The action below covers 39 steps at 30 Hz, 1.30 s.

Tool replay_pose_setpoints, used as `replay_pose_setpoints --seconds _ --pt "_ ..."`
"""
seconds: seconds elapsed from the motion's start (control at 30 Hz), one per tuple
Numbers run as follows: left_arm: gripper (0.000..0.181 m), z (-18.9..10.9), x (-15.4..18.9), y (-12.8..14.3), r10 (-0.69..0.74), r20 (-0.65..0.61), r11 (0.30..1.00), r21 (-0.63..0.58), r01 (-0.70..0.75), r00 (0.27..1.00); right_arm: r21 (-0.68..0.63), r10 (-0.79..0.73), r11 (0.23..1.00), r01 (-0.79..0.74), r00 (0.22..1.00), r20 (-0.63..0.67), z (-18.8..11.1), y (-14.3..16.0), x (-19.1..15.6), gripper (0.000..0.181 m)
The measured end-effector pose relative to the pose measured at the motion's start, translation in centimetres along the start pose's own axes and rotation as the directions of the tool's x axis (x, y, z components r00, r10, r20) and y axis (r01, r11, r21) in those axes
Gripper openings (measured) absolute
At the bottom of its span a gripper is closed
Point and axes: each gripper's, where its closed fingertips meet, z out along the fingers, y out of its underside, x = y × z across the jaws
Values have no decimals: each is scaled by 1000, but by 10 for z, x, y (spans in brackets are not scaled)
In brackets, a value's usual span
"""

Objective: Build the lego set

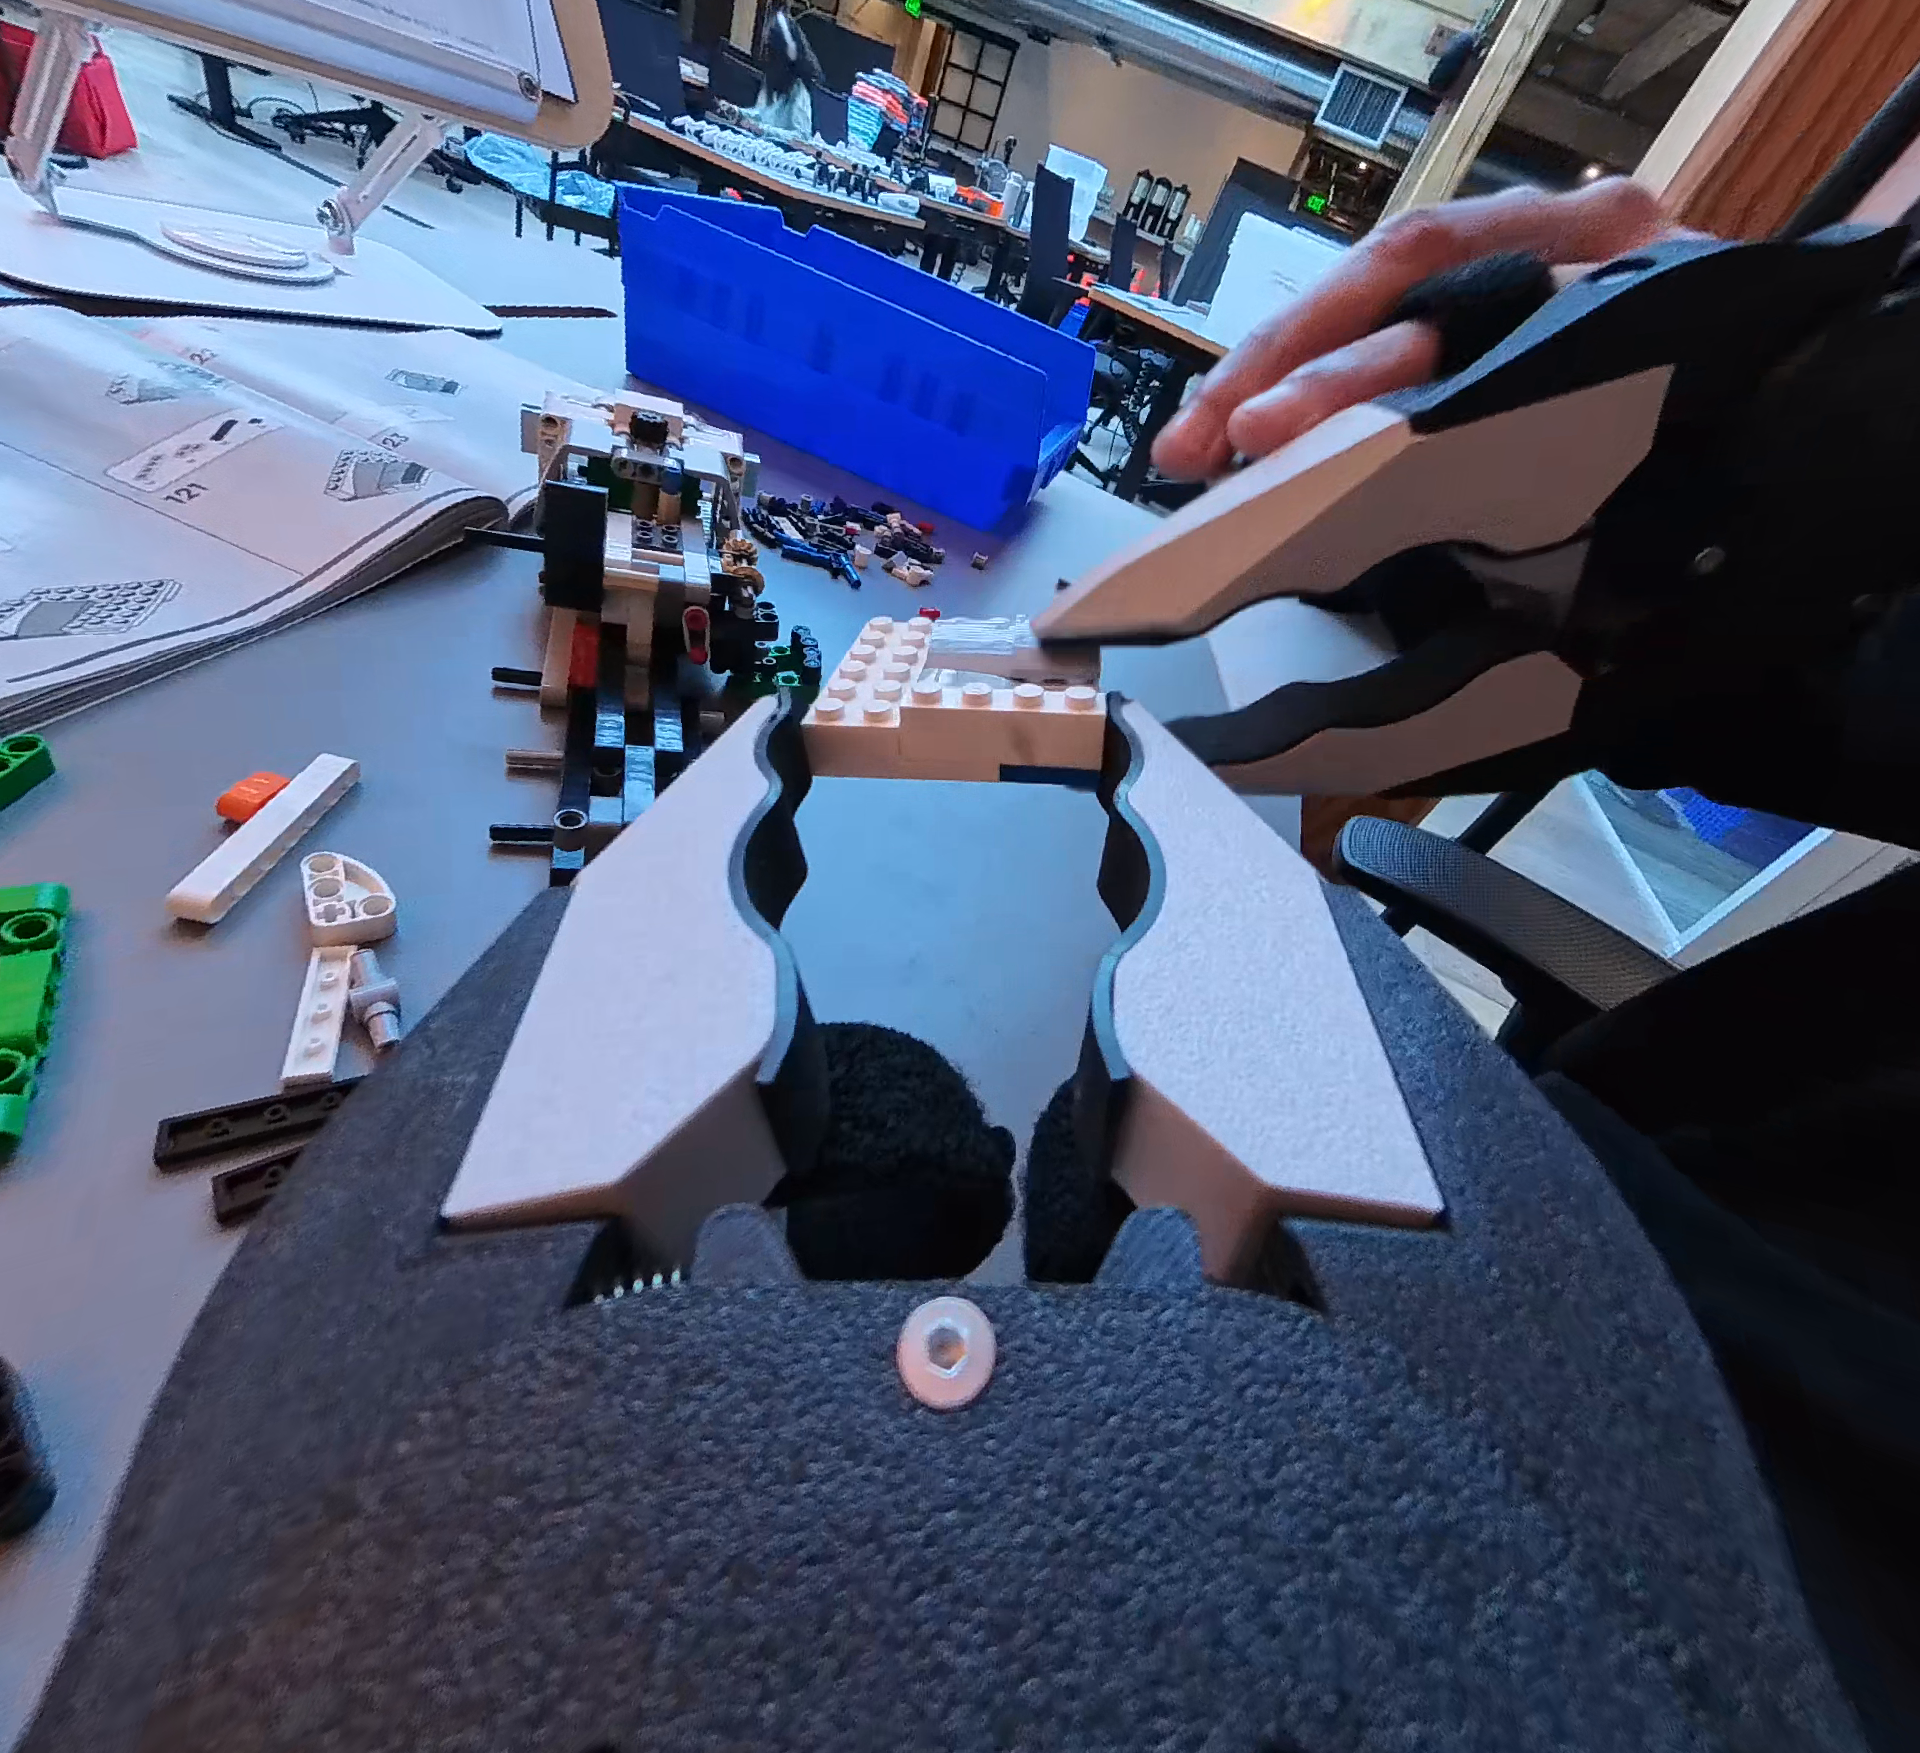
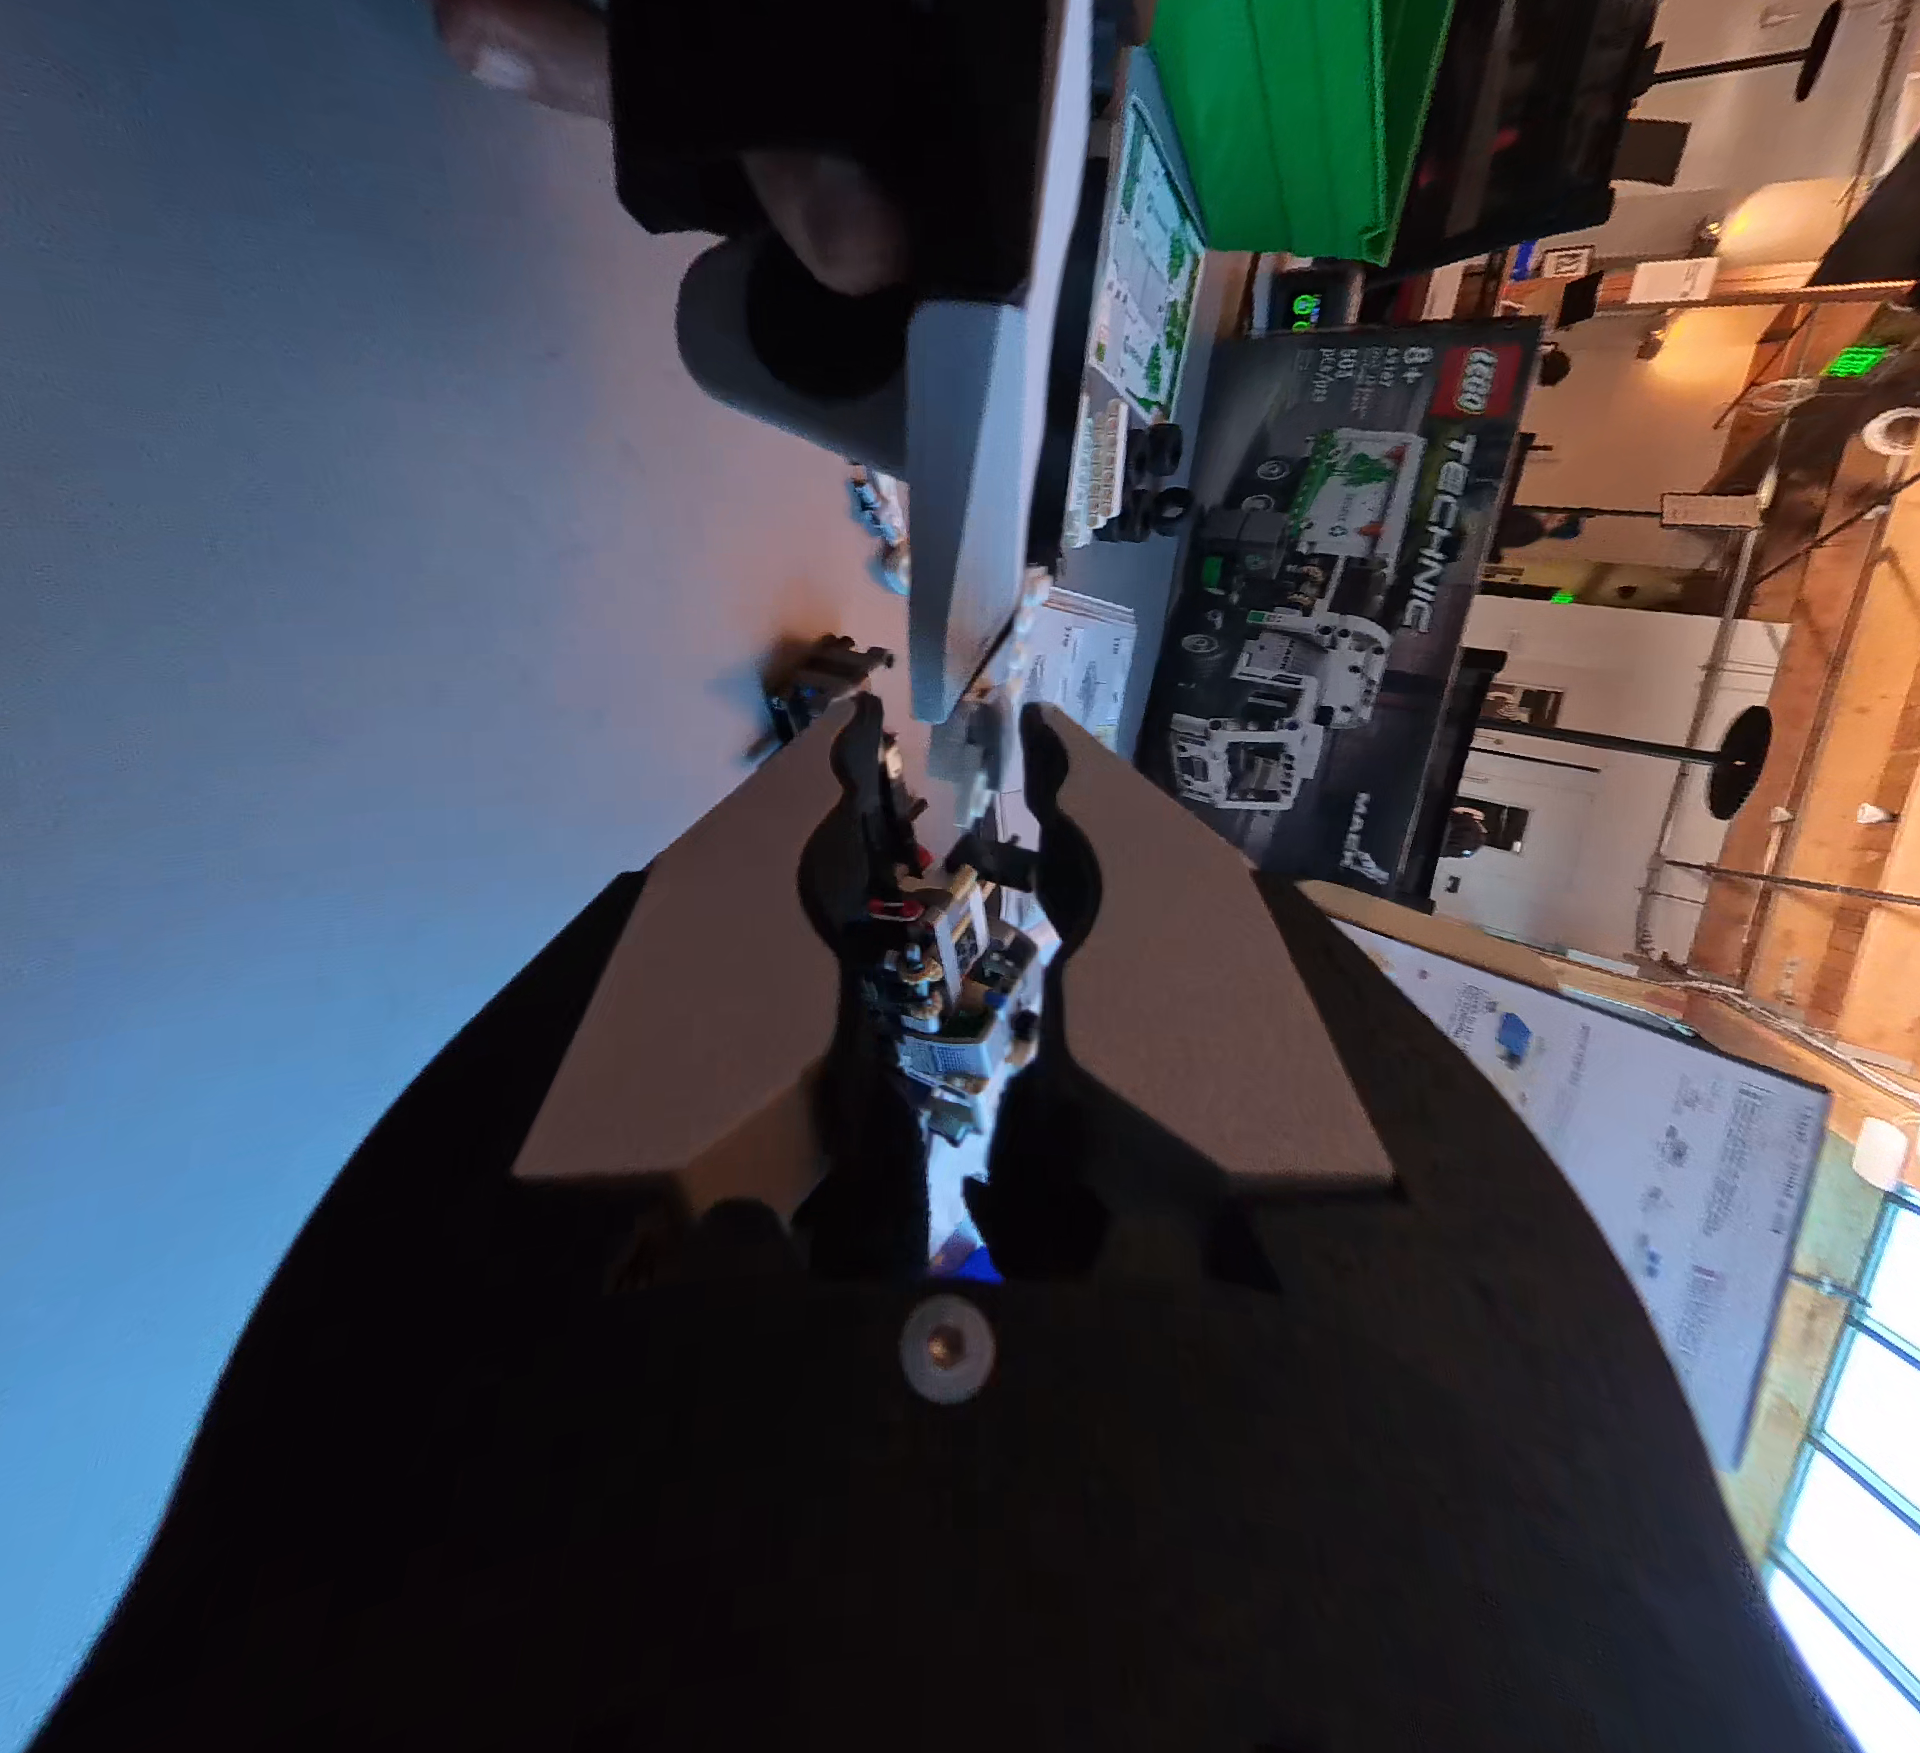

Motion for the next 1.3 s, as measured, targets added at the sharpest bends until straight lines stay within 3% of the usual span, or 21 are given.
replay_pose_setpoints --seconds 0.27,0.67,0.77,0.97,1.1,1.3 --pt "54 -1 -1 1 -6 6 1000 -6 6 1000 -17 -24 1000 24 1000 -6 7 1 1 14" --pt "54 -8 -1 -7 -86 -59 995 50 89 995 50 -36 998 42 992 -119 7 -9 10 11" --pt "54 -7 -2 -7 -81 -49 995 49 83 996 69 24 997 -16 994 -109 7 -8 12 12" --pt "54 -11 -4 -10 -106 -61 991 77 111 992 55 30 998 -23 990 -139 5 -3 16 24" --pt "54 -10 -2 -10 -101 -66 992 72 105 993 31 -3 999 8 988 -155 9 -1 16 13" --pt "54 -10 0 -9 -84 -65 994 71 89 994 15 -62 998 65 988 -144 7 0 17 12"
